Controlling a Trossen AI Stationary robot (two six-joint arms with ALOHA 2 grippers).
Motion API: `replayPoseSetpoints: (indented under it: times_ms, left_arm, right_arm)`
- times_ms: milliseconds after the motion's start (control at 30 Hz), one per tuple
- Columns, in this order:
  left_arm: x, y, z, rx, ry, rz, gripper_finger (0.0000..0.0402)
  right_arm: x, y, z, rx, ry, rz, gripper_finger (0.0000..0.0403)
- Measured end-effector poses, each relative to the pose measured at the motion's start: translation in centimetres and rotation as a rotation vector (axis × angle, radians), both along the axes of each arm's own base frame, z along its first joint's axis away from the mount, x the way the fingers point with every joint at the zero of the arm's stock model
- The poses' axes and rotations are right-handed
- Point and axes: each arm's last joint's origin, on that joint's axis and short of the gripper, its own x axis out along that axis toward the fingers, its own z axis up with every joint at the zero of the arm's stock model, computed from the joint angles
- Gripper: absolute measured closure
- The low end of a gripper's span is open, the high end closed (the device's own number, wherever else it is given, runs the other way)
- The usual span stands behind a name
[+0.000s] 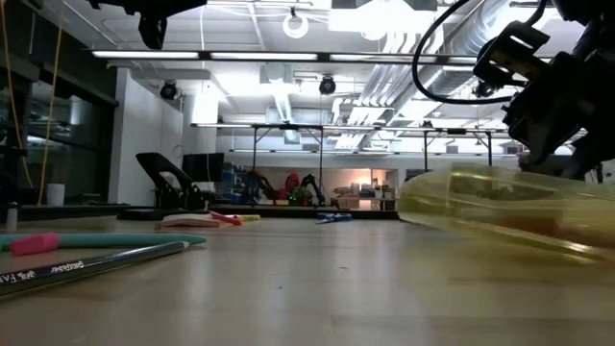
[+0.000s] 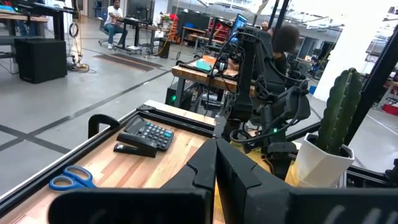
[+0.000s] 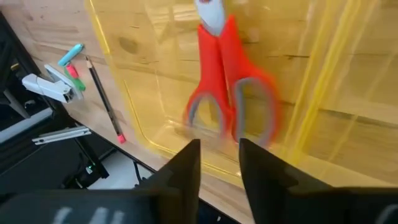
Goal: Pack school essentials
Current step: Put the red scissors into the supply box, then put the light blue pen into the supply box
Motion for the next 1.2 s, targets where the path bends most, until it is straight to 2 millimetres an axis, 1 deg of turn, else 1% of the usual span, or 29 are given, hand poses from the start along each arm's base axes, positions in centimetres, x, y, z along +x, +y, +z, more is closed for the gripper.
replayPoseSetpoints:
  times_ms: [100, 233, 367, 533, 600, 667, 767, 833, 933, 1033, 1133, 1200]
  left_arm:
    - [0.0, 0.0, 0.0, 0.0, 0.0, 0.0, 0.0401]
    - [0.0, 0.0, 0.0, 0.0, 0.0, 0.0, 0.0402]
    - [0.0, 0.0, 0.0, 0.0, 0.0, -0.001, 0.0402]
    - [0.0, 0.0, 0.0, 0.0, 0.0, -0.003, 0.0401]
    - [0.0, 0.0, 0.0, 0.0, 0.0, -0.003, 0.0401]
    - [0.0, 0.0, 0.0, 0.0, -0.001, -0.003, 0.0401]
    - [0.0, 0.0, 0.0, -0.001, -0.004, -0.005, 0.0402]
    - [0.0, -0.1, 0.2, -0.001, -0.017, -0.024, 0.0401]
    - [0.1, -0.2, 0.6, -0.015, -0.064, -0.077, 0.0401]
    - [0.1, -0.3, 1.0, -0.005, -0.107, -0.113, 0.0402]
    - [0.0, -0.3, 1.3, 0.002, -0.139, -0.111, 0.0401]
    - [0.0, -0.3, 1.4, 0.005, -0.153, -0.11, 0.0402]
  right_arm:
    - [0.0, 0.0, 0.0, 0.0, -0.001, -0.001, 0.0277]
    - [0.2, 0.1, 0.4, -0.008, -0.018, 0.02, 0.0273]
    - [0.5, 0.3, 1.9, -0.032, -0.094, 0.084, 0.0273]
    - [1.0, -0.6, 4.9, -0.193, -0.275, 0.073, 0.0273]
    - [1.4, -1.2, 6.3, -0.296, -0.365, 0.084, 0.0273]
    - [2.0, -1.9, 7.9, -0.439, -0.463, 0.114, 0.0273]
    - [3.1, -3.1, 10.4, -0.723, -0.598, 0.198, 0.0272]
    - [3.8, -4.0, 12.1, -0.918, -0.652, 0.245, 0.0272]
    - [4.5, -5.8, 14.5, -1.158, -0.663, 0.256, 0.0272]
    - [4.8, -7.9, 16.7, -1.347, -0.653, 0.253, 0.0272]
    - [4.8, -9.4, 18.4, -1.501, -0.659, 0.296, 0.0272]
    - [4.8, -10.2, 18.9, -1.549, -0.673, 0.334, 0.0272]
